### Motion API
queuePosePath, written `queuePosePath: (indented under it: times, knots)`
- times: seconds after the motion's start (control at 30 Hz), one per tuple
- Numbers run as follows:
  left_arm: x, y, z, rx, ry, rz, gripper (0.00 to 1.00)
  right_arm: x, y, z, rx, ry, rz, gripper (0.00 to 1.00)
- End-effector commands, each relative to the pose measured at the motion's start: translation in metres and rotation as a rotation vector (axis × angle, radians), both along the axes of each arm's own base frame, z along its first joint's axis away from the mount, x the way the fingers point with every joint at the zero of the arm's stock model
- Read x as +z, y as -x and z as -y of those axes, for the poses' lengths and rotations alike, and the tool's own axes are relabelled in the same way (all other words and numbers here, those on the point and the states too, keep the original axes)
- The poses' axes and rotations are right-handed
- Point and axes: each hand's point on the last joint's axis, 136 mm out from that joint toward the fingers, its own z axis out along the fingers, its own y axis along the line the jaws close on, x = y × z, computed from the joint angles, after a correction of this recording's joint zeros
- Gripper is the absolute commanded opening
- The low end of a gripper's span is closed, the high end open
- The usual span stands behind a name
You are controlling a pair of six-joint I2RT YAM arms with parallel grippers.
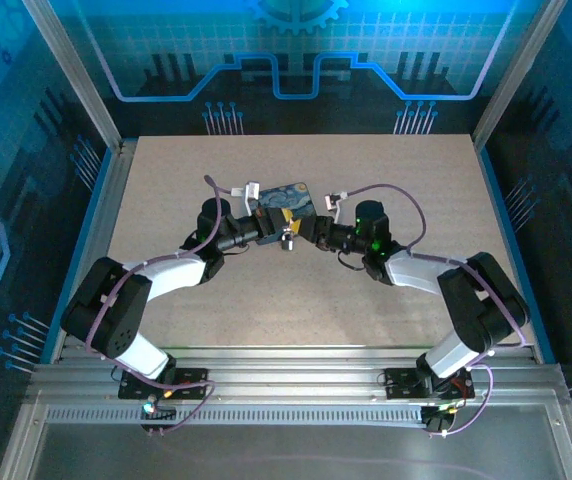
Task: Unlock the padlock with the key
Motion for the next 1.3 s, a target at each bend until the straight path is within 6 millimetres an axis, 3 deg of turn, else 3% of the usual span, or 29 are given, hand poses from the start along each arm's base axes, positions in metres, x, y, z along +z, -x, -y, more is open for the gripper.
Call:
queuePosePath:
  times: [0.0, 0.37, 0.93, 1.27]
  knots:
    - [-0.001, -0.002, -0.003, 0.016, 0.015, 0.008, 0.0, 0.02, -0.007, -0.008, 0.003, -0.061, 0.058, 0.35]
    - [-0.002, -0.002, -0.004, 0.023, 0.02, 0.008, 0.0, 0.029, -0.004, -0.011, 0.023, -0.097, 0.062, 0.19]
    - [0.005, -0.009, -0.011, 0.083, 0.052, 0.022, 0.0, 0.041, -0.002, -0.016, 0.01, -0.214, 0.005, 0.21]
    - [0.006, -0.01, -0.014, 0.1, 0.06, 0.025, 0.0, 0.032, -0.004, -0.012, -0.033, -0.217, -0.044, 0.2]
